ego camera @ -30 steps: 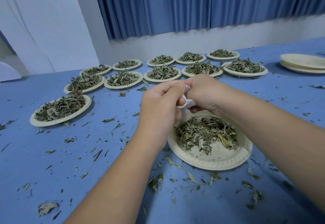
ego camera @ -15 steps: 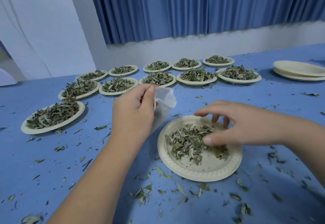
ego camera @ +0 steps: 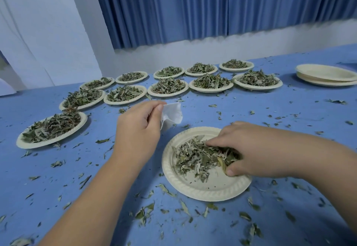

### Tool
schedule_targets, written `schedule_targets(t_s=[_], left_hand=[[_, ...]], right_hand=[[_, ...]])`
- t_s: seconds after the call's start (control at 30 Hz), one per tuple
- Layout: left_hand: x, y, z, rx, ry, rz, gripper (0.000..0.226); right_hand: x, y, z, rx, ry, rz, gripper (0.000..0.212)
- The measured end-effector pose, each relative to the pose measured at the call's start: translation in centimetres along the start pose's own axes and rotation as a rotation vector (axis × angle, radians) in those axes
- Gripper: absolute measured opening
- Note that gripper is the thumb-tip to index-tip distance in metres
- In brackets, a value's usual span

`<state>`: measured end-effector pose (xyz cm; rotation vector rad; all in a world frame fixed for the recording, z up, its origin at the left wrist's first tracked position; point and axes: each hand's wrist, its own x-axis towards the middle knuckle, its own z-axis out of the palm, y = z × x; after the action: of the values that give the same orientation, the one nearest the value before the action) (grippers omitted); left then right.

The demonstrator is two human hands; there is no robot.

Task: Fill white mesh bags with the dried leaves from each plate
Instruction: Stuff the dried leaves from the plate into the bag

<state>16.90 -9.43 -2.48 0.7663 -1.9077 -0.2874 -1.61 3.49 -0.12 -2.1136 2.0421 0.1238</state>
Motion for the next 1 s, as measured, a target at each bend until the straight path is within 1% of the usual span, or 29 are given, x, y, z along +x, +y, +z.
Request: schedule_targets(t_s=[0.27, 0.43, 0.57, 0.77, 0.87, 1.0], left_hand=[[-0.4, 0.4, 0.1, 0.007, -0.08, -0.047, 0.021], [-0.6, 0.4, 0.2, -0.051, -0.086, -0.142, 0.021], [-0.7, 0.3, 0.2, -0.163, -0.095, -0.24, 0.019], [-0.7, 0.9, 0.2, -0.216, -0.116, -0.275, 0.019], [-0.8, 1.1, 0.2, -0.213, -0.137, -0.275, 0.019], [-0.8, 1.4, 0.2, -0.224, -0.156, -0.28, 0.024]], right_hand=[[0.1, -0.9, 0.1, 0.017, 0.044, -0.019, 0.062], [0.2, -1.3, 0.4, 0.017, 0.043, -0.022, 0.067], [0.4, -1.7, 0.6, 0.004, 0.068, -0.036, 0.052], [0.9, -2.5, 1.0, -0.05, 0.108, -0.045, 0.025], [1.0, -2.9, 1.2, -0.089, 0.134, -0.053, 0.019], [0.8, -3.1, 1.2, -0.098, 0.181, -0.076, 0.017]])
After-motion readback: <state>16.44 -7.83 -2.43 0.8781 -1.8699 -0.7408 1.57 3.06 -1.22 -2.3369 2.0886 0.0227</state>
